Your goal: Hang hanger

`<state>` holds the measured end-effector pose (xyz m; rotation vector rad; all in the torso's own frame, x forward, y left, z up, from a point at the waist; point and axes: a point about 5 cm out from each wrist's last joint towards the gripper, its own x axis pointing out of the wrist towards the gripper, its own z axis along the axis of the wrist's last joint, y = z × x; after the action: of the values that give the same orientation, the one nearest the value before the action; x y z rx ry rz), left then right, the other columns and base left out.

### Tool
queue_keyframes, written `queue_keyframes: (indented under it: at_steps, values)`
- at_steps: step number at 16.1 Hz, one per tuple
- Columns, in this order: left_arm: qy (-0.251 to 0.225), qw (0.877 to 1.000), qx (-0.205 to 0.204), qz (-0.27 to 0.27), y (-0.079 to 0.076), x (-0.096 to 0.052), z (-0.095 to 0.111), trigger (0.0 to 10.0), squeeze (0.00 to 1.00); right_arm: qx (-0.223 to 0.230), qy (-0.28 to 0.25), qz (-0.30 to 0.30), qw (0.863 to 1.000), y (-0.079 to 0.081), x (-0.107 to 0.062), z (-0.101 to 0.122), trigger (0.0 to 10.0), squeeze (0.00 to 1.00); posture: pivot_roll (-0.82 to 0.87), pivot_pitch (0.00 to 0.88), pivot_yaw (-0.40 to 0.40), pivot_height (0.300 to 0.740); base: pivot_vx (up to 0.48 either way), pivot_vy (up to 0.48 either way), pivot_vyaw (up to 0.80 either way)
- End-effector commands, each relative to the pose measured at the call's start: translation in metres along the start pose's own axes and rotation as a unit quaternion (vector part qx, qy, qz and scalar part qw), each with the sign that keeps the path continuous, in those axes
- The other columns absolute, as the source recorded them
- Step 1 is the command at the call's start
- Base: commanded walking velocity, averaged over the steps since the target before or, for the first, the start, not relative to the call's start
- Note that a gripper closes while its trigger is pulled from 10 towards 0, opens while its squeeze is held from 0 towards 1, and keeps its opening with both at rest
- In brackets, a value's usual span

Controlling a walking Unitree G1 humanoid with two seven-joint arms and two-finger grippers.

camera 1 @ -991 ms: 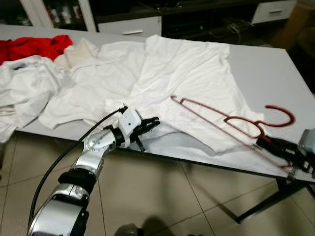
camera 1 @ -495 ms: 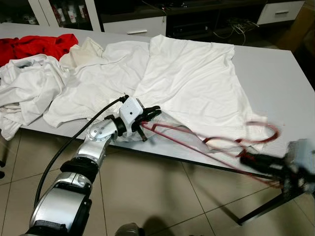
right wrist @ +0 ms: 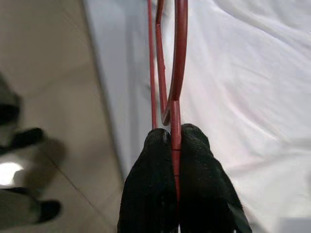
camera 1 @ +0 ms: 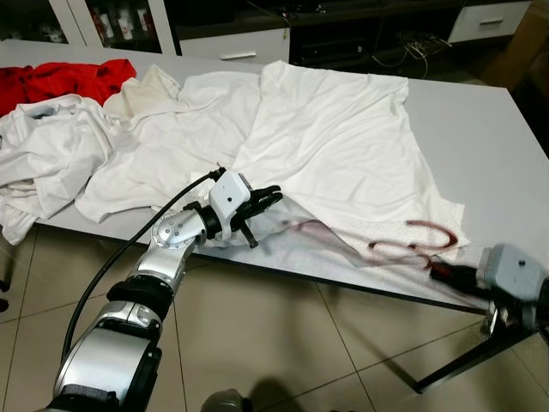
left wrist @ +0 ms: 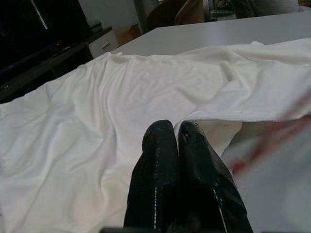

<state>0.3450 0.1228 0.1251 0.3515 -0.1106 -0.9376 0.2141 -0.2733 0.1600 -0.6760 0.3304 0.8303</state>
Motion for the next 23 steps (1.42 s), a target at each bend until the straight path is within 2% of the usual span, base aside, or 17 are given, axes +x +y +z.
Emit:
queue_keyframes:
  at_steps: [1, 5, 8, 10, 12, 14, 16, 18, 19, 21, 23]
  values:
    - [0.002, 1.000, 0.005, 0.001, 0.002, 0.001, 0.001, 0.0, 0.00, -0.010, 0.001, -0.016, 1.000, -0.004, 0.000, 0.001, 10.0, 0.00, 0.10, 0.021, 0.042, 0.740, 0.000, 0.000, 0.00]
    - [0.003, 1.000, 0.008, -0.004, -0.001, 0.001, 0.000, 0.0, 0.00, -0.043, 0.013, -0.076, 0.996, -0.021, -0.002, 0.001, 10.0, 0.00, 0.10, 0.019, 0.043, 0.740, 0.000, 0.000, 0.00]
    - [0.000, 1.000, 0.011, -0.004, 0.000, 0.003, 0.002, 0.0, 0.00, -0.057, 0.001, -0.075, 0.996, -0.017, 0.010, 0.006, 10.0, 0.00, 0.10, 0.019, 0.043, 0.740, 0.000, 0.000, 0.00]
    - [-0.005, 1.000, 0.015, -0.007, -0.001, 0.005, 0.005, 0.0, 0.00, -0.067, -0.005, -0.105, 0.992, -0.022, 0.018, 0.011, 10.0, 0.00, 0.10, 0.018, 0.046, 0.740, 0.000, 0.000, 0.00]
    - [-0.006, 1.000, 0.017, -0.009, 0.000, 0.005, 0.006, 0.0, 0.00, -0.074, -0.003, -0.121, 0.990, -0.027, 0.016, 0.011, 10.0, 0.00, 0.10, 0.017, 0.048, 0.740, 0.000, 0.000, 0.00]
    - [-0.006, 1.000, 0.024, -0.009, 0.001, 0.005, 0.007, 0.0, 0.00, -0.089, 0.008, -0.145, 0.985, -0.037, 0.007, 0.011, 10.0, 0.00, 0.10, 0.016, 0.049, 0.740, 0.000, 0.000, 0.00]
    - [-0.008, 1.000, 0.027, -0.008, 0.002, 0.005, 0.009, 0.0, 0.00, -0.098, 0.008, -0.148, 0.984, -0.040, 0.004, 0.013, 10.0, 0.00, 0.10, 0.016, 0.049, 0.740, 0.000, 0.000, 0.00]
    - [-0.010, 0.999, 0.030, -0.007, 0.003, 0.007, 0.011, 0.0, 0.00, -0.107, -0.001, -0.135, 0.985, -0.037, 0.006, 0.017, 10.0, 0.00, 0.10, 0.014, 0.049, 0.740, 0.000, 0.000, 0.00]
    - [-0.015, 0.999, 0.034, -0.004, 0.004, 0.010, 0.014, 0.0, 0.00, -0.118, -0.023, -0.112, 0.986, -0.028, 0.014, 0.025, 10.0, 0.00, 0.10, 0.012, 0.049, 0.740, 0.000, 0.000, 0.00]
    - [-0.022, 0.999, 0.040, -0.001, 0.005, 0.013, 0.019, 0.0, 0.00, -0.124, -0.053, -0.098, 0.986, -0.022, 0.021, 0.037, 10.0, 0.00, 0.10, 0.010, 0.049, 0.740, 0.000, 0.000, 0.00]
    - [-0.024, 0.999, 0.049, -0.001, 0.007, 0.015, 0.022, 0.0, 0.00, -0.132, -0.056, -0.076, 0.987, -0.017, 0.024, 0.040, 10.0, 0.00, 0.10, 0.008, 0.048, 0.740, 0.000, 0.000, 0.00]
